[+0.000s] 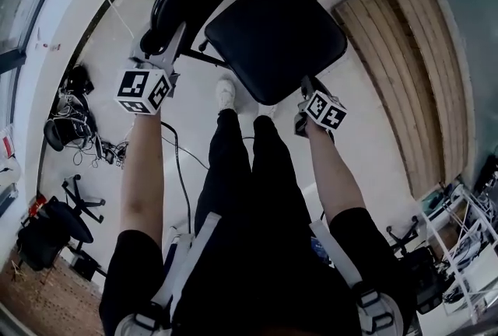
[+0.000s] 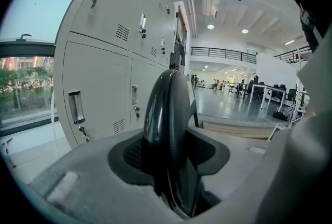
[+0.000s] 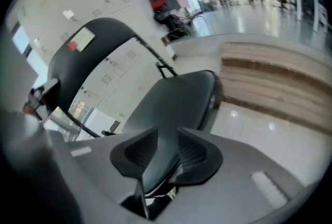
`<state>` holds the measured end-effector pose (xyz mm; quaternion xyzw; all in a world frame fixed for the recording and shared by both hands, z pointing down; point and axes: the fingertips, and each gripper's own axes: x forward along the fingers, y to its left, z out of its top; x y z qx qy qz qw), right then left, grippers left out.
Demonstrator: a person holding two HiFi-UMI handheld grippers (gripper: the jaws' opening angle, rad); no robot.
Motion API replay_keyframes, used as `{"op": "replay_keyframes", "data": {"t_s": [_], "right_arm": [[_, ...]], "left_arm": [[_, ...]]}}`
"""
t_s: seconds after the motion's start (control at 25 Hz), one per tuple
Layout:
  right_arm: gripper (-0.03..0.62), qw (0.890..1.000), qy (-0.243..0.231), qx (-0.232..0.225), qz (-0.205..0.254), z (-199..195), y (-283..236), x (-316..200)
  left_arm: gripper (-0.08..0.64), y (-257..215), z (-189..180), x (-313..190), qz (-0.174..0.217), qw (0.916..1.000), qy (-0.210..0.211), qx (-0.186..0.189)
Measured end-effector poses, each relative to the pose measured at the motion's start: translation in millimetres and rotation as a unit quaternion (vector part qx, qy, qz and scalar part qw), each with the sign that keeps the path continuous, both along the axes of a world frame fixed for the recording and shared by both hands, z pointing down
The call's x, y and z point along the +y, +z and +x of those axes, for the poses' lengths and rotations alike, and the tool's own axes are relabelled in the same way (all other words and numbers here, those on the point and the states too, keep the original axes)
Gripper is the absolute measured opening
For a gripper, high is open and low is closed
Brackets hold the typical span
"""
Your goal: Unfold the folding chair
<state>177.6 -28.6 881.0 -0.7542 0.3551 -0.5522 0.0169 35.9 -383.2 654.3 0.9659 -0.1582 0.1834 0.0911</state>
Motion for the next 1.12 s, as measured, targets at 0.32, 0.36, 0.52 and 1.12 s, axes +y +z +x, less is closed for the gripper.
{"op": "replay_keyframes", "data": {"t_s": [0.32, 0.36, 0.52, 1.12], "right_arm": [[0.087, 0.986, -0.154, 0.013, -0.059, -53, 54, -53], [0.06, 0.983, -0.164, 0.022, -0.079, -54, 62, -49], [0.003, 0.968, -0.22, 0.036, -0.117, -57, 81, -44], [0.006, 0.929, -0.314, -0.003, -0.198, -76, 121, -41]], "left_arm": [[0.178, 4, 6, -10, -0.002, 0.9999, 0.014, 0.008], [0.178, 6, 6, -12, -0.005, 0.9998, 0.015, 0.008], [0.181, 18, 8, -27, -0.017, 0.9996, 0.021, 0.004], [0.189, 50, 11, -56, -0.047, 0.9981, 0.04, 0.004]]}}
